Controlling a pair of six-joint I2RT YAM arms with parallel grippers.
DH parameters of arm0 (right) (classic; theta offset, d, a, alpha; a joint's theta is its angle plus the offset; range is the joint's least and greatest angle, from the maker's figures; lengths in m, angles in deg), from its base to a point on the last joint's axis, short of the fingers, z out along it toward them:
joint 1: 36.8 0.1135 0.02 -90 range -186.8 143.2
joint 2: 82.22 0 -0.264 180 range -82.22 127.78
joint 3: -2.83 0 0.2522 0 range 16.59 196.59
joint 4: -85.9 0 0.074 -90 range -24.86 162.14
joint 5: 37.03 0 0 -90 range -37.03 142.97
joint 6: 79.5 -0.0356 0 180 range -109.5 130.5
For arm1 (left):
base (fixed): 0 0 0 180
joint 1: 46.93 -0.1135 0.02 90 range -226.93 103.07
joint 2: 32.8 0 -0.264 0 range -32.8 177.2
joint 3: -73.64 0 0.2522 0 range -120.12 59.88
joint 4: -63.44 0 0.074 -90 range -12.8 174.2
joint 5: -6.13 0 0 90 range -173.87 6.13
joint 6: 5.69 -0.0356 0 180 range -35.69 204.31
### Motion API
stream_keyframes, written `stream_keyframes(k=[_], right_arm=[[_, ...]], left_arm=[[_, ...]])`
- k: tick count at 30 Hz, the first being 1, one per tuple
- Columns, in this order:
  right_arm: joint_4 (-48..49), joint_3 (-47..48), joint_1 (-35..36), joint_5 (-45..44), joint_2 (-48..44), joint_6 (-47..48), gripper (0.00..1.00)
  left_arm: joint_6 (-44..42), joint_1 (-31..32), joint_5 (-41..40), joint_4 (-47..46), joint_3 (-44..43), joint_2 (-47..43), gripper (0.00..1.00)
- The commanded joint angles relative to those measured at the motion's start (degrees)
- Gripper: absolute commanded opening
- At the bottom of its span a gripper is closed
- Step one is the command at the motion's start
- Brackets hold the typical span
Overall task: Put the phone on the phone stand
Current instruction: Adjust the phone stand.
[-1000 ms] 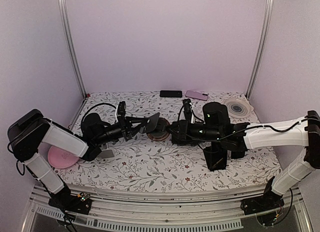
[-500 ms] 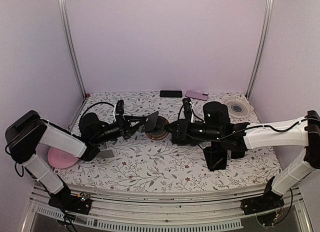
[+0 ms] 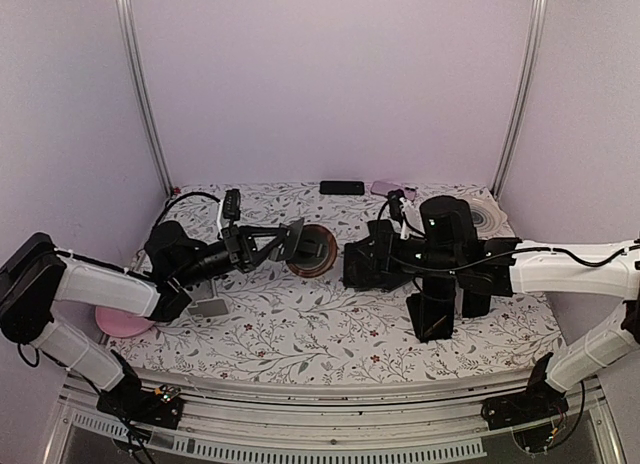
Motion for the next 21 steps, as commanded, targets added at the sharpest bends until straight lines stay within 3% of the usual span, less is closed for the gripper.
stream_keyframes(k=[1,8,15,21], right_arm=[[-3.6,-0.4,0.2,-3.5,-4.8,2.0,0.49],[-5.3,2.1,5.0,-8.7,-8.7,4.4,0.58],[-4.0,4.3,7.4,-6.0,-5.1,2.6,0.58],[-0.8,5.0,8.0,-3.2,-1.7,0.3,0.57]], left_arm=[[-5.1,1.3,-3.4,4.9,-1.4,-1.8,0.0],[-9.8,4.3,-11.8,18.5,-4.9,-1.9,0.0],[-13.5,8.4,-21.9,30.8,-9.9,-1.4,0.0],[-14.4,11.1,-27.8,34.6,-11.5,-0.9,0.0]])
